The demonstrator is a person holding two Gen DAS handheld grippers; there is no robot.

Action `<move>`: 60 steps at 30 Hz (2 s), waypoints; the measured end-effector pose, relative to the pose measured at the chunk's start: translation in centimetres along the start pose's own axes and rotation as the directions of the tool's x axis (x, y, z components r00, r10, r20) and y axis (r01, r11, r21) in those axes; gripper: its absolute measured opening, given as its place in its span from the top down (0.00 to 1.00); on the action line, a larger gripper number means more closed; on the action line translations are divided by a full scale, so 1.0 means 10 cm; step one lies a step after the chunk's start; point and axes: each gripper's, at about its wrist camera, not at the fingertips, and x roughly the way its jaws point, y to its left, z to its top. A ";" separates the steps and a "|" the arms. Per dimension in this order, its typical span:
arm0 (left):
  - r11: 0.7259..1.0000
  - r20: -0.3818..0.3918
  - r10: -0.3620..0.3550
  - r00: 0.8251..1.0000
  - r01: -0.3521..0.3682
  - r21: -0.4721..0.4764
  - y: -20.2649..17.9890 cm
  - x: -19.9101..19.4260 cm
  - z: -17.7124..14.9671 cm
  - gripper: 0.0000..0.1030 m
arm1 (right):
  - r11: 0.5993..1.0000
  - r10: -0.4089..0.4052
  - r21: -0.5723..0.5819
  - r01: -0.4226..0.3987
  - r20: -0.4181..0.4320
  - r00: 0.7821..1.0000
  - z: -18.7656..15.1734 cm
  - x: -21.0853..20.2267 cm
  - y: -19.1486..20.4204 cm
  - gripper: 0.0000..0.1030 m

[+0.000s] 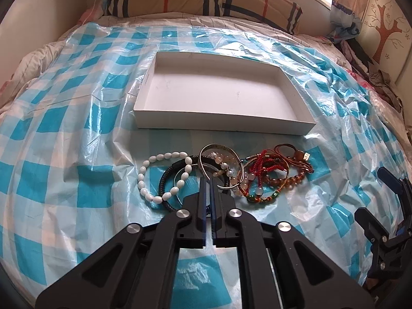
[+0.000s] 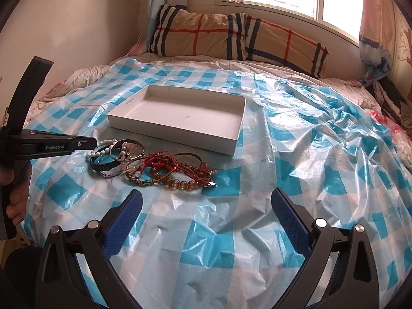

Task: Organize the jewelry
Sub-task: 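Grasp the silver bangle with the left tool while the right tool reaches the red cord bracelet, then lift the silver bangle with the left tool while the right tool grasps the red cord bracelet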

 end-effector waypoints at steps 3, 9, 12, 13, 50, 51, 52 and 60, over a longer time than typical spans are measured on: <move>0.999 0.004 0.032 0.999 -0.032 0.030 -0.06 0.15 0.05 0.62 | 0.998 0.029 -0.050 -0.030 -0.012 1.000 0.06 0.20 0.05 0.07; 0.994 -0.060 0.087 0.994 -0.083 0.064 -0.09 0.53 0.10 0.97 | 0.988 0.075 -0.134 -0.084 -0.065 0.995 0.17 0.66 0.12 0.19; 0.996 -0.051 0.056 0.997 -0.052 0.069 -0.09 0.46 0.10 0.98 | 0.981 0.106 -0.152 -0.123 -0.113 0.988 0.21 0.87 0.13 0.42; 0.998 -0.049 0.036 0.998 -0.033 0.059 -0.08 0.41 0.10 0.98 | 0.980 0.117 -0.147 -0.138 -0.140 0.983 0.22 0.95 0.11 0.59; 0.996 -0.118 0.039 0.992 -0.030 0.083 0.09 0.01 -0.59 0.97 | 0.932 0.347 0.154 -0.329 -0.107 0.932 -0.29 0.06 0.06 0.95; 0.996 -0.121 0.042 0.992 -0.032 0.089 0.08 0.02 -0.59 0.97 | 0.930 0.350 0.156 -0.332 -0.102 0.931 -0.28 0.05 0.06 0.95; 0.995 -0.124 0.045 0.991 -0.033 0.094 0.08 0.04 -0.59 0.97 | 0.928 0.353 0.160 -0.336 -0.096 0.931 -0.26 0.04 0.06 0.95; 0.995 -0.098 0.032 0.995 -0.022 0.097 0.04 -0.10 -0.59 0.98 | 0.914 0.374 0.177 -0.364 -0.026 0.927 -0.08 -0.14 0.04 0.95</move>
